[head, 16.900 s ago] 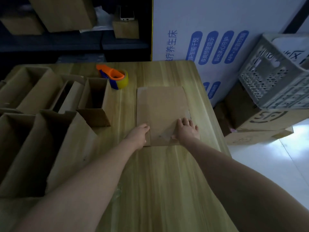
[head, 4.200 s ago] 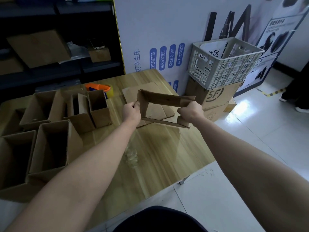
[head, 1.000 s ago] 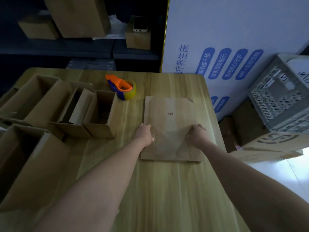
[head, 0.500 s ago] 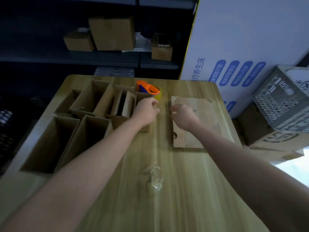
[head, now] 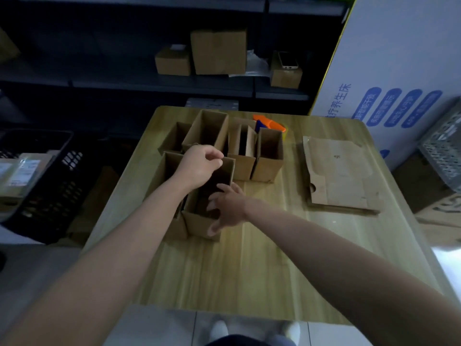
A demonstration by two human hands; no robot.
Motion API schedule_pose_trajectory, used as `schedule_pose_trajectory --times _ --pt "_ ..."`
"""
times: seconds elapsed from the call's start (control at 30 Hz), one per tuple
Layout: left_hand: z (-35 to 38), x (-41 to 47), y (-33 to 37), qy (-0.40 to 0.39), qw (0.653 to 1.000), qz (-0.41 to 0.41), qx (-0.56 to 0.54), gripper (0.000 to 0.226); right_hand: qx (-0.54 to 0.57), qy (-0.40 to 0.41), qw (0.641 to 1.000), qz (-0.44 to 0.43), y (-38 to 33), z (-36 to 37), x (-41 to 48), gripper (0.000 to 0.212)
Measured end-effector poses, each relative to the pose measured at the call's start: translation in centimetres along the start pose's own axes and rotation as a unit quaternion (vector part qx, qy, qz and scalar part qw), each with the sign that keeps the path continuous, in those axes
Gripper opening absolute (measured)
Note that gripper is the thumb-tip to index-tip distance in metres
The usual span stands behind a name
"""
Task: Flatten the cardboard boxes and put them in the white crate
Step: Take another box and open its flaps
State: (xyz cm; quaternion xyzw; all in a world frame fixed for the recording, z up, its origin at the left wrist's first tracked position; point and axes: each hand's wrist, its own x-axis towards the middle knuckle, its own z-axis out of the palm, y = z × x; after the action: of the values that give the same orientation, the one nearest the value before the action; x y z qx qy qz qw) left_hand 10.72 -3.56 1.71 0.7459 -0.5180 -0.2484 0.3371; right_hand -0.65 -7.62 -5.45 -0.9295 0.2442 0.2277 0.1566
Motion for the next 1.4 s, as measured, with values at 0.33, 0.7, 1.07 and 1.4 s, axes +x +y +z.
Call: schedule_pose_trajectory --times 0.33,0.7,1.07,1.4 --pt "-0.7 -2.3 1.1 0.090 0.993 0.066 -0.048 0.022 0.191 0.185 0.961 0.070 1.5 -4.4 -4.8 0.020" --pt "2.1 -3.5 5.1 0.079 0.989 0.122 0.038 0.015 0.572 0.384 0.705 0.166 8.8 -8.2 -13.5 0.021" --pt "12.2 -3.0 11.5 -0.043 0.986 0.138 0.086 0.029 0.608 0.467 0.568 0.300 16.8 -3.0 -22.5 0.022" --pt "23.1 -3.6 16.0 -0.187 0.969 0.125 0.104 0.014 0.639 0.456 0.421 0.455 21.6 7.3 -29.0 0.040"
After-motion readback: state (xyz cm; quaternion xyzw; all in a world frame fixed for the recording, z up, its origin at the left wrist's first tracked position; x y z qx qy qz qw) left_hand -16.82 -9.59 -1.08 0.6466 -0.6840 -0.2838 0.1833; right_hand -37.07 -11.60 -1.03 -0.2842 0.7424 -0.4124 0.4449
